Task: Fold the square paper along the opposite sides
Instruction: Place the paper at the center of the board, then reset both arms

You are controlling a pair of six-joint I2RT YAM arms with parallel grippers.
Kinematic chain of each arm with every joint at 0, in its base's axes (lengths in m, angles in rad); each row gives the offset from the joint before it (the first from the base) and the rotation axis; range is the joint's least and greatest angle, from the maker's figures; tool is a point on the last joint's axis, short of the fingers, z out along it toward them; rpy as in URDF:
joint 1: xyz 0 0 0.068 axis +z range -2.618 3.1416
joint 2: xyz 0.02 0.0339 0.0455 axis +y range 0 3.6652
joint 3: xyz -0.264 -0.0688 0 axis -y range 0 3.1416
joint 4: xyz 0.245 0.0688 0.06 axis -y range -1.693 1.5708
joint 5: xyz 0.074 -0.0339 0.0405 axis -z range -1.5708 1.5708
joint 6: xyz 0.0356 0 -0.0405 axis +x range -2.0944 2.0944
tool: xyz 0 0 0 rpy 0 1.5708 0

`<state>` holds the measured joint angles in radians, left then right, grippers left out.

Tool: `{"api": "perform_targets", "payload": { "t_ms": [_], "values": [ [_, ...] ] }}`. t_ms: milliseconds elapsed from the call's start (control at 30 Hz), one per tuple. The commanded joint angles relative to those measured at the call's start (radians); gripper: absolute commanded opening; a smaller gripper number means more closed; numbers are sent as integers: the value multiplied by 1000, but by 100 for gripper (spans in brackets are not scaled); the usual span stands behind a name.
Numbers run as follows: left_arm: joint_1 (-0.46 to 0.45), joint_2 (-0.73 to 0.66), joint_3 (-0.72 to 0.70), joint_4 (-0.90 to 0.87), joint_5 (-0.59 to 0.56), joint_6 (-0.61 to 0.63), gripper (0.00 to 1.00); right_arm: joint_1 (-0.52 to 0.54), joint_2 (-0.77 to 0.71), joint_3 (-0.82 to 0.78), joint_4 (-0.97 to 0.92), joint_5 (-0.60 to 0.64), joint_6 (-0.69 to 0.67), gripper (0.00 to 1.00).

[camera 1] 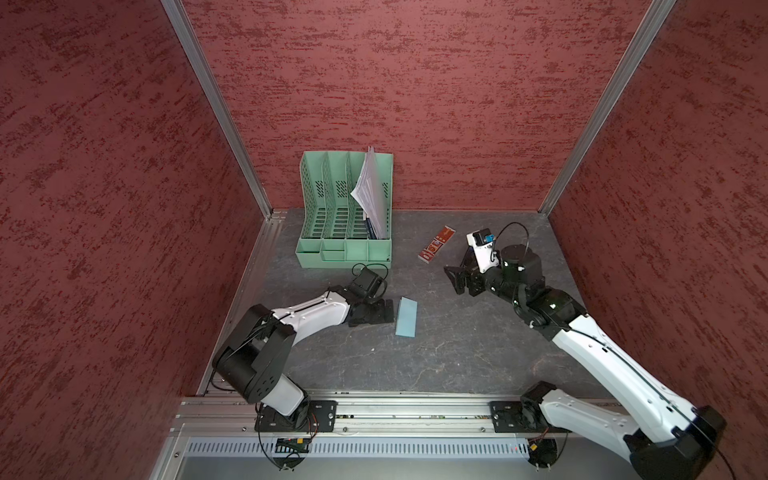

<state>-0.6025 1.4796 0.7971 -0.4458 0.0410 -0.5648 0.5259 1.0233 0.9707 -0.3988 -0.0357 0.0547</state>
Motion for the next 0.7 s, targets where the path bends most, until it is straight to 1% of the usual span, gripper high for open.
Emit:
{"api": "perform_targets", "payload": {
  "t_ms": [0, 67, 133, 167, 200, 233, 267, 300, 333, 400, 467, 533, 600, 633, 667],
  "values": [
    [-8, -189, -51, 32, -252, -6, 100, -11, -15, -56, 62, 105, 50, 91],
    [-9, -332, -104, 102, -363, 25, 100, -13, -10, -110, 114, 173, 83, 84],
    [-3, -475, -165, 203, -477, 83, 100, -17, -5, -166, 189, 246, 107, 81],
    [0, -526, -189, 252, -518, 118, 100, -18, -4, -190, 225, 280, 110, 81],
    [12, -576, -225, 325, -543, 175, 100, -23, -1, -213, 270, 329, 109, 84],
    [31, -605, -259, 419, -546, 244, 100, -32, 5, -234, 318, 380, 97, 89],
    [49, -614, -278, 479, -563, 284, 100, -44, 15, -245, 359, 422, 85, 93],
    [74, -610, -292, 539, -597, 323, 100, -67, 31, -254, 408, 462, 66, 98],
    [113, -588, -301, 595, -619, 359, 100, -98, 56, -263, 462, 475, 47, 98],
    [195, -527, -308, 695, -645, 396, 100, -181, 119, -270, 546, 450, 45, 98],
    [281, -454, -329, 831, -607, 437, 100, -267, 210, -279, 652, 414, 36, 99],
    [361, -365, -379, 1043, -511, 495, 100, -326, 314, -310, 806, 380, -15, 98],
    [425, -268, -422, 1213, -461, 509, 100, -368, 399, -344, 947, 317, -43, 98],
    [463, -215, -433, 1274, -430, 510, 100, -380, 401, -316, 890, 289, -36, 98],
    [483, -199, -425, 1281, -441, 499, 100, -386, 400, -330, 929, 260, -58, 99]
  ]
}}
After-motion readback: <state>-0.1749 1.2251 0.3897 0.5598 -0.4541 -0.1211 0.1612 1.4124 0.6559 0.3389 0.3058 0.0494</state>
